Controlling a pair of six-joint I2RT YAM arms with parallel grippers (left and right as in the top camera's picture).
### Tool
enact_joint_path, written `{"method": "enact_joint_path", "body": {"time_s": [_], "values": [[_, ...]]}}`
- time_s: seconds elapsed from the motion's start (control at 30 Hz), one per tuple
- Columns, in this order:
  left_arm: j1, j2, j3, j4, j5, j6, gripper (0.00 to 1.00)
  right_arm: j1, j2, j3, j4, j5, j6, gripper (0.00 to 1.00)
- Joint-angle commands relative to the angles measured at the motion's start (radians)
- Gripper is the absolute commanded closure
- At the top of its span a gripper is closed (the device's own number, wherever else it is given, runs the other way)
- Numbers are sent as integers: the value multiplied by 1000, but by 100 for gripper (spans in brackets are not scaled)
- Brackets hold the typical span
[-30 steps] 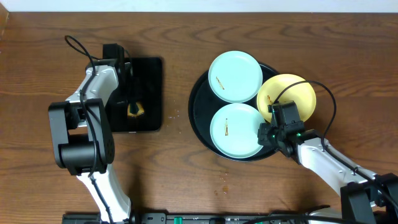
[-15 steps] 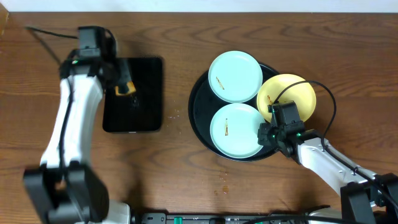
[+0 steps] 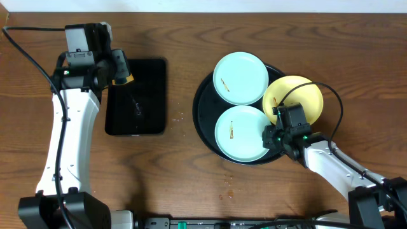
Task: Clean dirty plates on tray and stack at the side
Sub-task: 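Lift the sponge with the left gripper toward the lower blue plate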
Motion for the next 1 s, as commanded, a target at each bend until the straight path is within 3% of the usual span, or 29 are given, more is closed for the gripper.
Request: {"method": "enact_joint_path", "body": {"time_s": [0.0,0.47,0.63,0.97], "values": [[-2,2,16,8,-16,6,93,10,22,-12,-20,23,-6,69],[-2,3,11,-58,-14,13,92,10,22,-12,-20,23,-6,67],[-2,6,7,-85,85,13,92,10,22,-12,-20,23,-6,60],[-3,21,13,-136,153,-32,93,10,22,-12,-20,23,-6,60]]}}
